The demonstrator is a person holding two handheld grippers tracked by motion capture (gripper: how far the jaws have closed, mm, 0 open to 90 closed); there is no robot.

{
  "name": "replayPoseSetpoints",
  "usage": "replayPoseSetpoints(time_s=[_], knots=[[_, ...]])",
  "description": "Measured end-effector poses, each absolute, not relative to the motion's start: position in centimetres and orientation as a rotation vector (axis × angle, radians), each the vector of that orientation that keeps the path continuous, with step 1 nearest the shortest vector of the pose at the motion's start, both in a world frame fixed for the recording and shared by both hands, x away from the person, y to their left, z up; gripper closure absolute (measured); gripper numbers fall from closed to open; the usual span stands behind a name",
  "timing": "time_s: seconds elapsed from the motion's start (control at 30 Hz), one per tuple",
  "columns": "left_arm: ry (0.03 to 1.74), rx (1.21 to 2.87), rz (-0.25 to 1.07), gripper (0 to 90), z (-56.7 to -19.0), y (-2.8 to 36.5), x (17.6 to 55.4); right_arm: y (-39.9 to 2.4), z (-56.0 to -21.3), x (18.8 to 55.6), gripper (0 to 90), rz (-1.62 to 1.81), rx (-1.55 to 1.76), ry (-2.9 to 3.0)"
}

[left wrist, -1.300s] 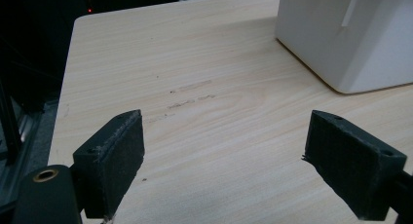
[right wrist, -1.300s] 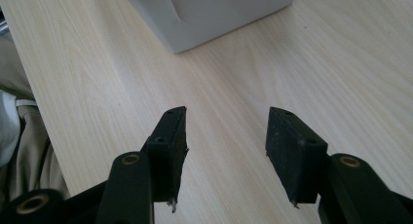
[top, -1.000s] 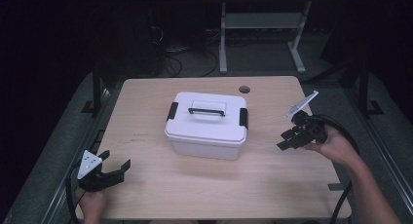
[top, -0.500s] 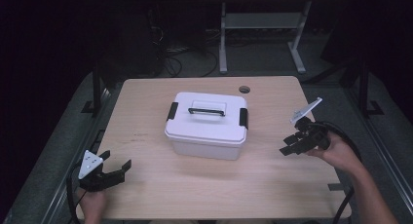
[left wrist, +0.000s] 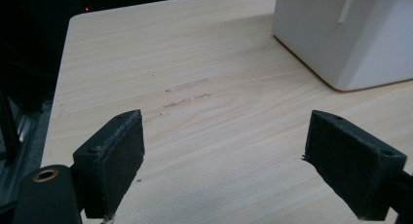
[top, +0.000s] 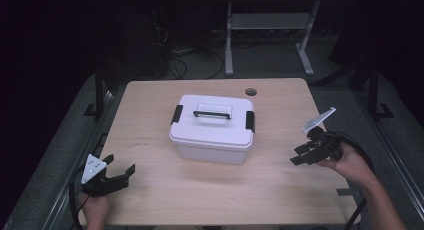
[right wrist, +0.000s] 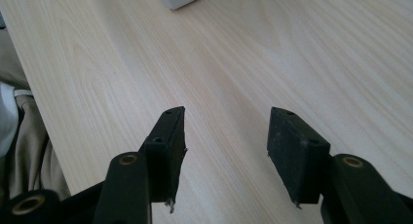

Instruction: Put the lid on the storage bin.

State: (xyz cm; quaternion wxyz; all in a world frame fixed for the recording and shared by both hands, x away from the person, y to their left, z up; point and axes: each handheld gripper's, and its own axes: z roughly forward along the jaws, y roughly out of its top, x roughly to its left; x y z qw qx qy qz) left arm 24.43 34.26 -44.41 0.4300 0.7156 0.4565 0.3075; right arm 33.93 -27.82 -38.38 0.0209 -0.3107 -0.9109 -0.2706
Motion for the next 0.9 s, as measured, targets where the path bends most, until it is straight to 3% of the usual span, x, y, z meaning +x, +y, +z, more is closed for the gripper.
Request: replayPoseSetpoints(time_s=[0.9], knots=[[1.133, 1.793, 0.761, 13.7, -44.5, 34.0, 24.6, -28.8, -40.0, 31.8, 46.7, -0.84, -0.977, -2.804]])
